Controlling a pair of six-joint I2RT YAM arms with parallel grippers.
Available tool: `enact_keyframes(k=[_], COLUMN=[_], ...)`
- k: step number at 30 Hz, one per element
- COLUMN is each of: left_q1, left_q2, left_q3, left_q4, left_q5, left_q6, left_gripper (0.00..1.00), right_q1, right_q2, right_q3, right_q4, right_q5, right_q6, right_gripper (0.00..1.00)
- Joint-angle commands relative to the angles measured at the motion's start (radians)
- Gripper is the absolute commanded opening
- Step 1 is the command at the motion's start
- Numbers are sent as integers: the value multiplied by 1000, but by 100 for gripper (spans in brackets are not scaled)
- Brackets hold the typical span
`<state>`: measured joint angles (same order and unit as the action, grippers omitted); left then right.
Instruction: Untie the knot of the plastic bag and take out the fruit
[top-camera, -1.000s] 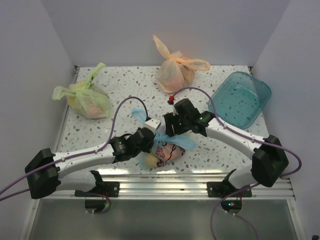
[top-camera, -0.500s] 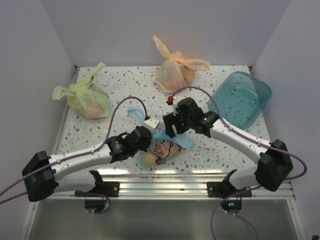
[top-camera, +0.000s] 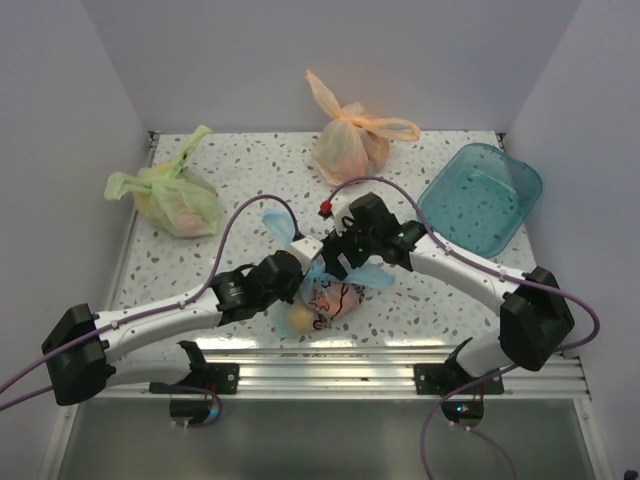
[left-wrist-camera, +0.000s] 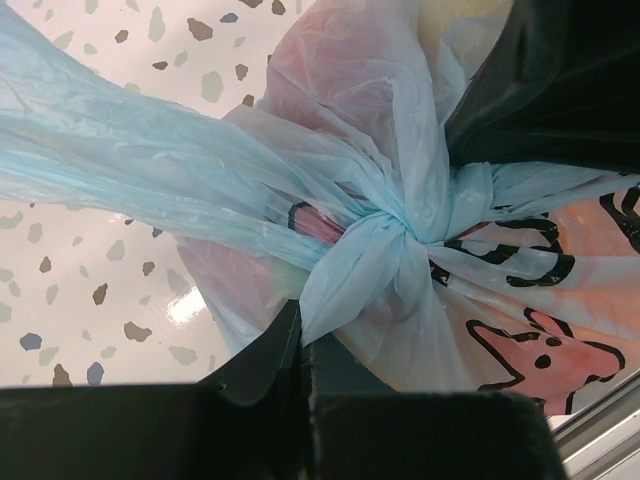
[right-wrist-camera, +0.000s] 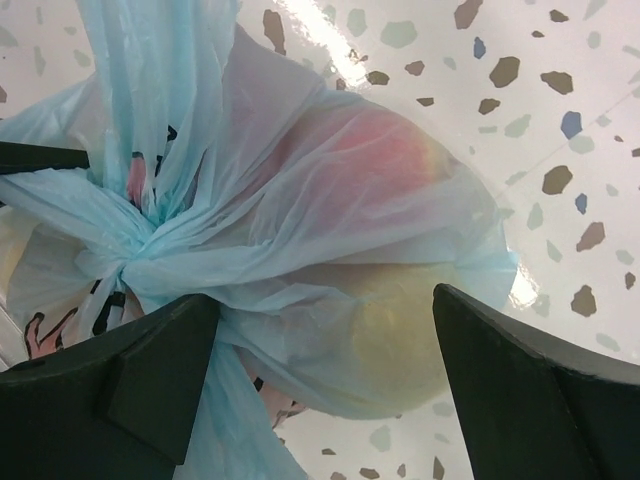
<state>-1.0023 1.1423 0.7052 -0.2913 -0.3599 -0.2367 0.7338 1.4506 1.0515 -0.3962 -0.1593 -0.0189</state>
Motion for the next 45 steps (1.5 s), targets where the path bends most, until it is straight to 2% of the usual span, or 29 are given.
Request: enact_keyframes(k=[1,3,6,9,10,12,13,14,17,23,27,30,33,34,36,37,39,43,45], left_q1=[2,2,2,2,2,10,28,42,88,146,249,284,284,286,283,284,283,278,243], left_q2=[-23,-15,-12,-32,-39,-49,-56,-59,-72,-64,-20,-10,-29,-36,-68,-81,-114,-110,-73], left_q3=[14,10,-4,-21,-27,-32,-33,-33,-32,-1,23,48,86,95,120,126,132,148,171], left_q4=[118,126,124,110,104,89,74,66,57,55,52,56,67,66,58,57,47,0,-23], left_q5=[30,36,32,7,-23,-56,-80,-83,-105,-201,-240,-234,-147,-86,-24,27,71,174,177], left_q6=[28,20,2,-16,-21,-38,-45,-53,-69,-79,-116,-131,-118,-119,-136,-150,-203,-340,-392], left_gripper=[4,4,3,2,1,0,0,0,0,0,0,1,17,33,51,70,83,87,87], right_q1=[4,6,4,4,4,1,1,-4,-42,-253,-258,-257,-252,-249,-235,-228,-203,-145,-105], right_q2=[47,73,93,88,71,45,13,-5,-85,-255,-318,-354,-377,-380,-386,-392,-395,-392,-383], right_q3=[1,-21,-42,-62,-67,-80,-85,-88,-102,-163,-206,-255,-301,-306,-311,-308,-298,-275,-263], right_q4=[51,83,109,119,120,122,122,120,111,71,11,32,68,69,66,66,60,39,31], right_q5=[-101,-140,-143,-114,-100,-60,-18,4,87,153,202,126,45,37,29,27,36,127,158], right_q6=[-70,-69,-55,-44,-38,-32,-23,-16,42,275,420,465,476,471,456,452,436,412,404], right_gripper=[91,89,76,51,34,16,3,0,0,0,0,0,0,0,0,0,0,0,0])
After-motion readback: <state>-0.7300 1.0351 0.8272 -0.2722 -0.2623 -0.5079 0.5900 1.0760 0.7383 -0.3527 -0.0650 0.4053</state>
